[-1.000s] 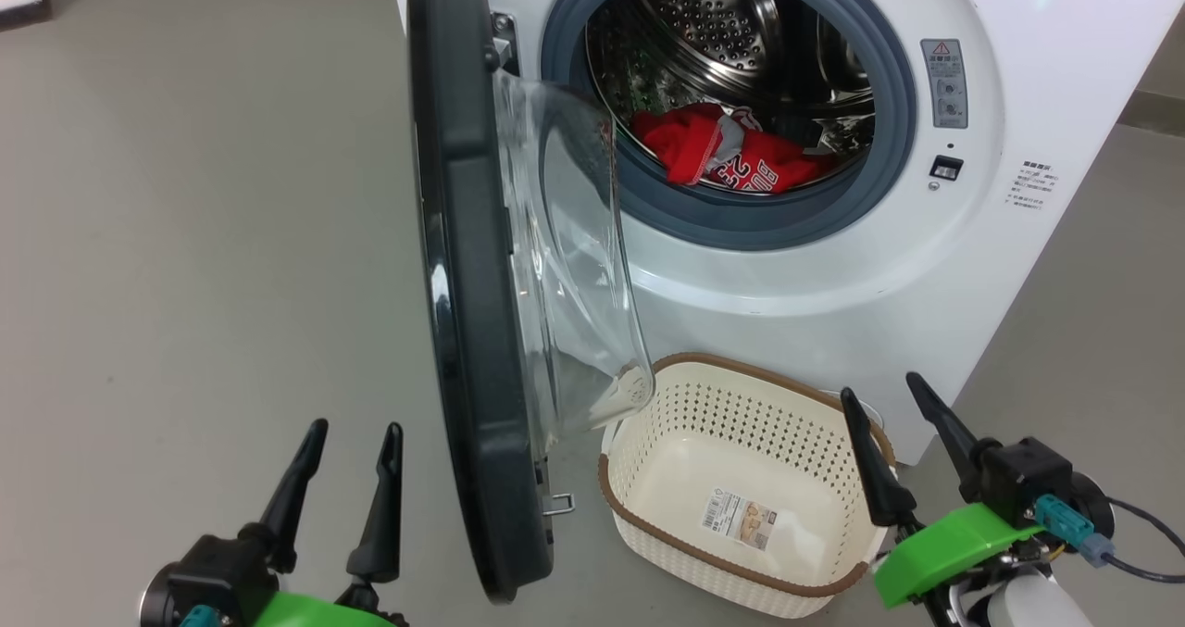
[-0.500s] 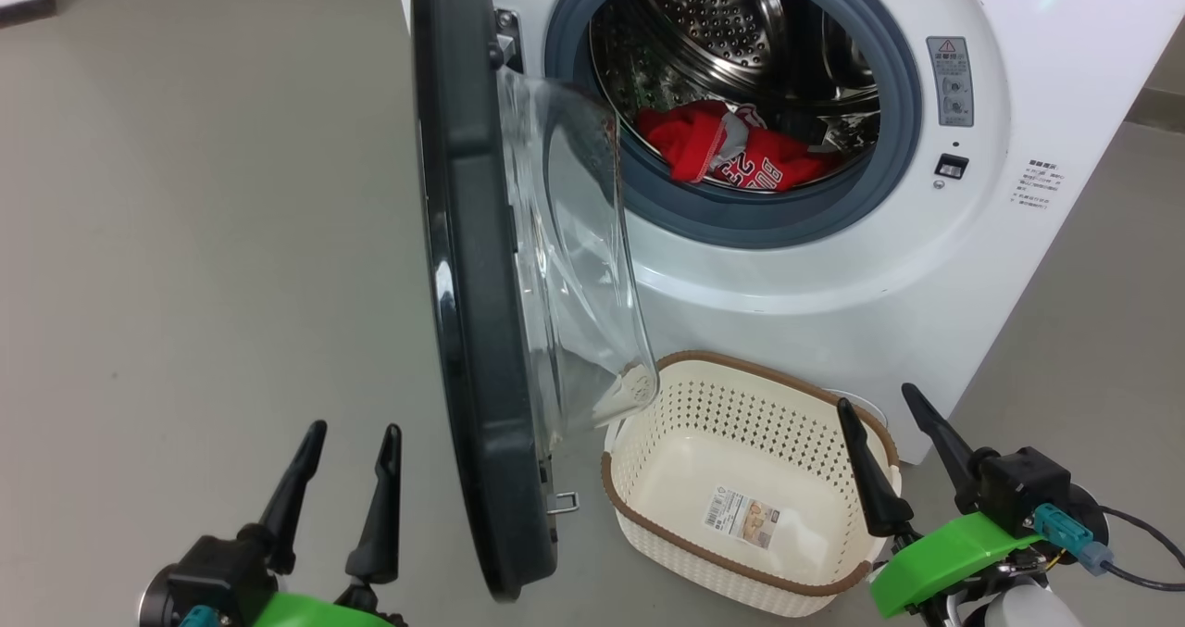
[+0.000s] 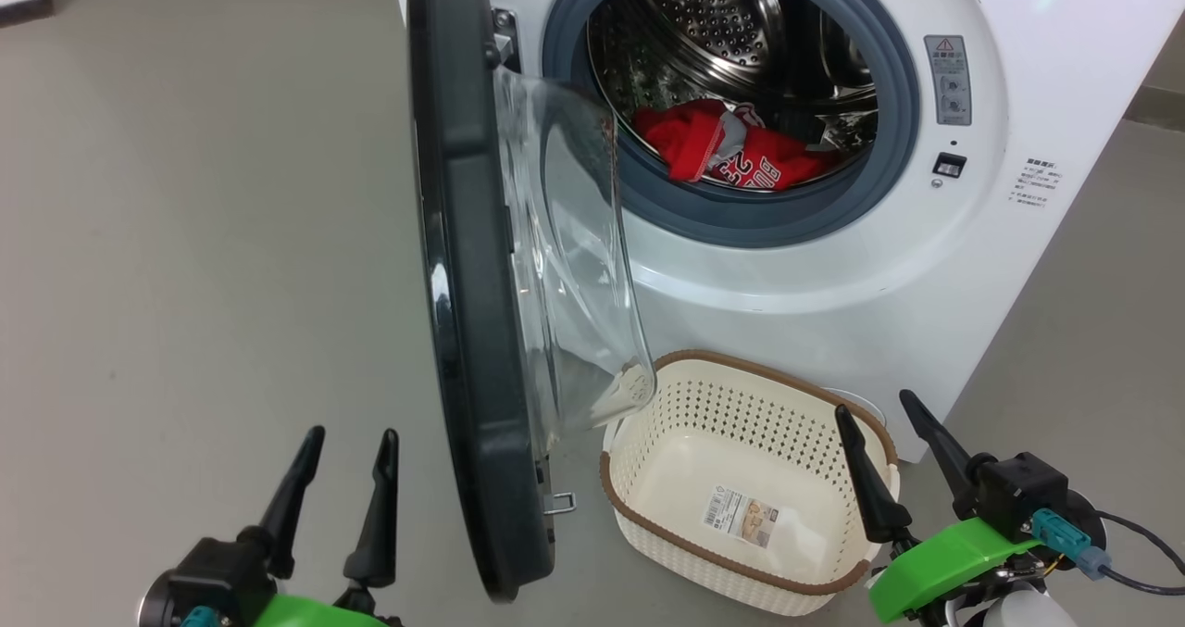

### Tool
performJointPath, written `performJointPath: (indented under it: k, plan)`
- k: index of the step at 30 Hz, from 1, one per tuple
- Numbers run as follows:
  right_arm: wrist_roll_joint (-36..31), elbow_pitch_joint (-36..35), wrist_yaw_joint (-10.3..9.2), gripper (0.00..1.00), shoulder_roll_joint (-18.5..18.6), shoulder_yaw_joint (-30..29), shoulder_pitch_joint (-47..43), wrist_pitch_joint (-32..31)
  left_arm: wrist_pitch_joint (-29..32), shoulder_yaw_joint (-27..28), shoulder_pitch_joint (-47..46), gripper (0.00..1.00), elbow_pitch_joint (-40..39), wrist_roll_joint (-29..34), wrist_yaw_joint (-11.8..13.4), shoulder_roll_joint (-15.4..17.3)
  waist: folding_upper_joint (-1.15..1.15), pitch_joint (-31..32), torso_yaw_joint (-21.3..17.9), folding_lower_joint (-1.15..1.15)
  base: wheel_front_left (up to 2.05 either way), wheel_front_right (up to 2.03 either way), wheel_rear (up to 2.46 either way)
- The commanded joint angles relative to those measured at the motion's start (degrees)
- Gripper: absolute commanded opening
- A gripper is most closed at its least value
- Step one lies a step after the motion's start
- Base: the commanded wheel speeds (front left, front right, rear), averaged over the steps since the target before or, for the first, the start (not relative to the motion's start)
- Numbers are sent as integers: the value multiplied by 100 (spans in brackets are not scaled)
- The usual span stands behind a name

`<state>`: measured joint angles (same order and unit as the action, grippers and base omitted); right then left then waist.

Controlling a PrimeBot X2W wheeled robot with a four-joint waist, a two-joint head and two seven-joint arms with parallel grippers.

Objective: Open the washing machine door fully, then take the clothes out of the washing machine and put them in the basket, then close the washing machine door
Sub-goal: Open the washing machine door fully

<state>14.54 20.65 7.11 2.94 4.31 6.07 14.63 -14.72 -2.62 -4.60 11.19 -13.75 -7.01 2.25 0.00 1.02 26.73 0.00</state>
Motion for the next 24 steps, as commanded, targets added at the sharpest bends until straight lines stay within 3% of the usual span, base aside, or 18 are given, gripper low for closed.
performJointPath:
  k: [1, 2, 13, 19, 24]
  plan:
    - [33, -114, 37, 100, -6, 139, 94, 37, -28, 196, -49, 65, -74, 1, 51, 63, 0, 2, -8, 0, 0, 0, 0]
    - [31, -109, 37, 100, -6, 143, 93, 37, -28, 195, -55, 0, -55, 7, 56, 63, 0, 4, -13, 0, 0, 0, 0]
    - [9, -51, 37, 100, -6, 129, 98, 37, -28, 178, -466, 0, -483, -178, 304, 63, 0, 34, -46, 0, 0, 0, 0]
    - [35, -30, 37, 100, -6, 147, 135, 37, -28, 132, -955, 0, -1504, -376, 661, 63, 0, 8, -123, 0, 0, 0, 0]
    - [41, -3, 37, 100, -6, 159, 165, 37, -24, -182, -1214, 0, -2117, -500, 757, 63, 0, 4, -204, 0, 0, 0, 0]
